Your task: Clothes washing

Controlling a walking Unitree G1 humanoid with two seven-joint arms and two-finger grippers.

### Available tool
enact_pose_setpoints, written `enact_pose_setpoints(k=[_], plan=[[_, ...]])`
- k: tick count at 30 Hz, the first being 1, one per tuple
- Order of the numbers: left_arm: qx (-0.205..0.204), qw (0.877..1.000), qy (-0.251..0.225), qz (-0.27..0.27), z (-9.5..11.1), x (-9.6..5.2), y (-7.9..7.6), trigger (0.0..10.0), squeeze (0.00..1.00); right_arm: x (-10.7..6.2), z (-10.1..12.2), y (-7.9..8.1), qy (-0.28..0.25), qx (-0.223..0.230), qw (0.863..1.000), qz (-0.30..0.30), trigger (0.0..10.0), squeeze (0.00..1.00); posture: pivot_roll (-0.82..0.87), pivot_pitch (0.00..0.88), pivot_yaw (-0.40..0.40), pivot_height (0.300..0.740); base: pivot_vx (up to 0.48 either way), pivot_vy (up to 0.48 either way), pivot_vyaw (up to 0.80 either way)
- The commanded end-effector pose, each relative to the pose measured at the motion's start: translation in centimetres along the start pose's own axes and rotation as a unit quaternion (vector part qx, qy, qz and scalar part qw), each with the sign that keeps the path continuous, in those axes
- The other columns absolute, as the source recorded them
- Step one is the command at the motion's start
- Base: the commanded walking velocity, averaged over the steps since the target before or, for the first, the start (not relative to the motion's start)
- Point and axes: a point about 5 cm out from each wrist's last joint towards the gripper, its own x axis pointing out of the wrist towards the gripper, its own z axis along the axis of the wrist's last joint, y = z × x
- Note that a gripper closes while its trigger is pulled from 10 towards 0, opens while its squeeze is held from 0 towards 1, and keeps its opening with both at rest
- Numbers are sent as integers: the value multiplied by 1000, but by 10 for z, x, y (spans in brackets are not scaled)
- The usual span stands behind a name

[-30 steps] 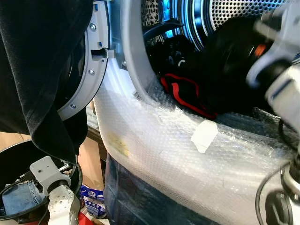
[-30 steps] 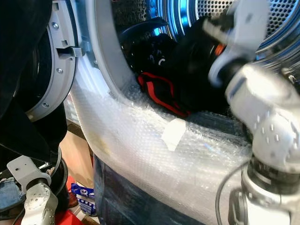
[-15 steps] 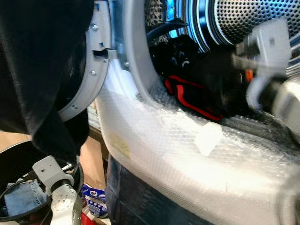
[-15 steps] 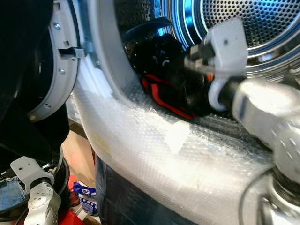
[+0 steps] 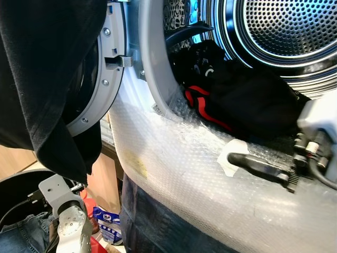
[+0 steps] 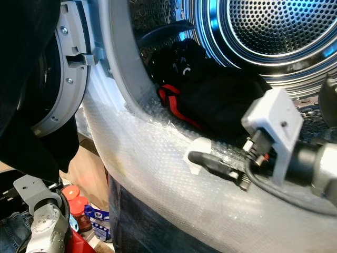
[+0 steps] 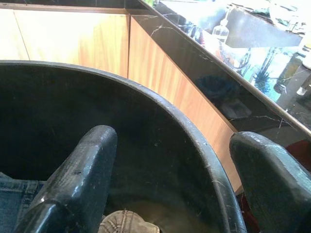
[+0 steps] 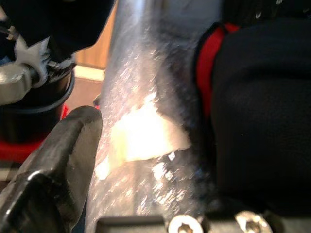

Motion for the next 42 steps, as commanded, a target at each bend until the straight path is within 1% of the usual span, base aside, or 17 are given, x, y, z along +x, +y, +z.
enact_pose_setpoints(k=[1,2,4,7,12,13,16,21,23,26,29,35,36,38,39,41,42], plan=[[5,1000,23,2,-9,-2,2,10000,0,-9,5,1,-11,-27,1000,-1,10000,0,-190,0,-101,740,0,0,0],[5,1000,23,2,-9,-2,2,10000,0,-13,5,-1,-11,-23,1000,-5,10000,0,-190,0,-101,740,0,0,0],[6,1000,26,2,-11,-3,2,10000,0,-19,15,-3,-77,-12,997,-6,10000,0,-195,0,-99,740,0,0,0],[6,1000,26,0,-10,-2,1,10000,0,-24,-4,-9,-17,-11,999,-31,10000,0,-194,0,-98,740,0,0,0],[6,1000,25,1,-9,0,1,10000,0,-32,4,-36,-35,-2,991,-132,10000,0,-197,0,-93,740,0,0,0],[6,1000,23,2,-7,3,2,10000,0,-40,19,-41,-70,21,986,-147,10000,0,-205,0,-88,740,0,0,0],[6,1000,23,2,-6,4,2,10000,0,-40,23,-37,-76,31,988,-129,10000,0,-205,0,-88,740,0,0,0],[4,1000,23,-3,-5,5,-3,10000,0,-29,16,-18,-14,22,996,-86,10000,0,-224,0,-86,740,0,0,0],[3,1000,24,-4,-6,5,-5,10000,0,-27,15,-15,-14,24,997,-73,10000,0,-228,0,-88,740,0,0,0],[0,1000,29,-9,-9,3,-9,10000,0,-26,22,8,-70,4,998,0,10000,0,-236,0,-97,740,0,0,0],[-1,1000,30,-8,-9,2,-10,10000,0,-26,15,20,-52,10,998,47,10000,0,-235,0,-104,740,0,0,0],[-5,999,32,-8,-10,1,-12,10000,0,-18,-11,42,-24,73,990,115,10000,0,-237,0,-115,740,0,0,0],[-6,999,32,-7,-11,1,-12,10000,0,-7,-28,43,-28,128,987,97,10000,0,-234,0,-119,740,0,0,0],[-8,999,32,-5,-11,1,-12,10000,0,7,-38,32,-69,196,977,45,10000,0,-237,0,-120,740,0,0,0],[-8,999,32,-4,-11,1,-11,10000,0,19,-46,21,-91,253,963,-6,10000,0,-229,0,-121,740,0,0,0],[-9,999,32,-3,-11,1,-11,10000,0,34,-57,9,-95,306,944,-77,10000,0,-226,0,-123,740,0,0,0],[-10,999,32,-2,-12,0,-11,10000,0,50,-64,2,-90,340,927,-133,10000,0,-219,0,-124,740,0,0,0]])
